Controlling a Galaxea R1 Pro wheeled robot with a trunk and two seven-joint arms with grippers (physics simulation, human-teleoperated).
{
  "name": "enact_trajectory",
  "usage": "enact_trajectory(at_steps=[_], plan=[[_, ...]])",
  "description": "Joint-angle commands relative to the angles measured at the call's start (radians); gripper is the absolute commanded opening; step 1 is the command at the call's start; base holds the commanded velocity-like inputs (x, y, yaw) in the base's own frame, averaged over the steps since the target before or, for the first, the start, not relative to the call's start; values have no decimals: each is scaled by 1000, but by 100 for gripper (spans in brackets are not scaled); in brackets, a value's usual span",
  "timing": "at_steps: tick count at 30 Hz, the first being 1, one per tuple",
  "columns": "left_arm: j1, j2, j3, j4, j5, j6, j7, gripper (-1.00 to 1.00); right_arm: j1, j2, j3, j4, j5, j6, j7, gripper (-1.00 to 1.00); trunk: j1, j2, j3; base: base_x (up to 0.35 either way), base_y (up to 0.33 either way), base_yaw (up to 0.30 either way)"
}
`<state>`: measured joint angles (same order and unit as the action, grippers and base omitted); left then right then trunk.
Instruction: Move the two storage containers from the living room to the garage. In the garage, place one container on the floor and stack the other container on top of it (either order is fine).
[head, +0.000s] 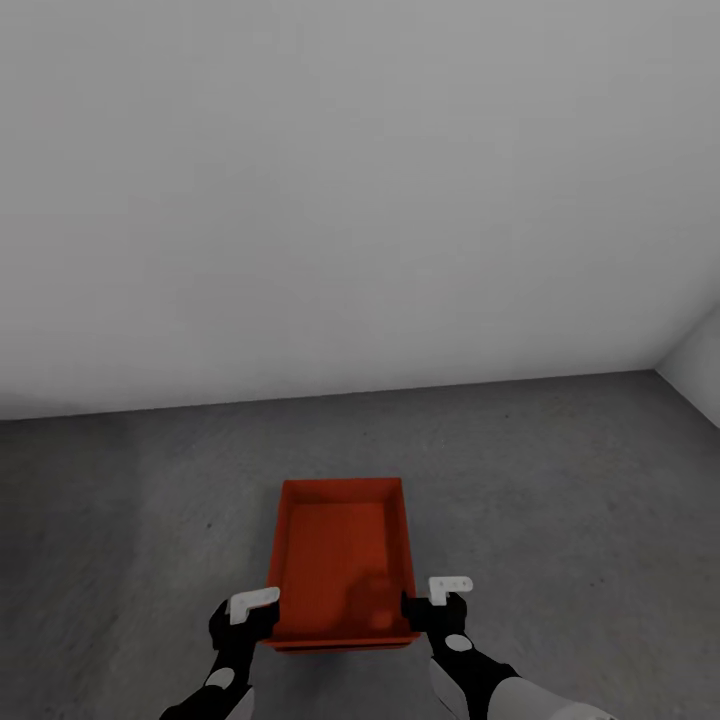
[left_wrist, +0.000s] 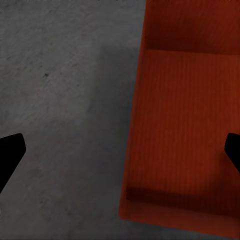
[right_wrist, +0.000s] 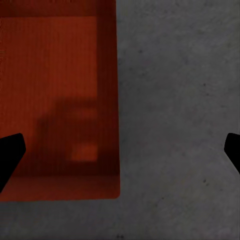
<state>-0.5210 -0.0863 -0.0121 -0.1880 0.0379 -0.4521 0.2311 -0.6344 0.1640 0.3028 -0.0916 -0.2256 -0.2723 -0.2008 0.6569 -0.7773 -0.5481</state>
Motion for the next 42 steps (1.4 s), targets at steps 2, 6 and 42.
enact_trajectory(at_steps=[2,6,42], plan=[[-1,-1,-2,1,-1,-4,3,100,-1,0,9,1,-9,-4,-4,100,0,-1,-1,0,0,0],[-1,-3,-2,2,0,-1,5,100,-1,0,9,1,-9,-4,-4,100,0,-1,-1,-73,0,0],[-1,-1,-2,1,2,2,36,100,-1,0,9,1,-9,-3,-4,100,0,-1,-1,-304,145,0]])
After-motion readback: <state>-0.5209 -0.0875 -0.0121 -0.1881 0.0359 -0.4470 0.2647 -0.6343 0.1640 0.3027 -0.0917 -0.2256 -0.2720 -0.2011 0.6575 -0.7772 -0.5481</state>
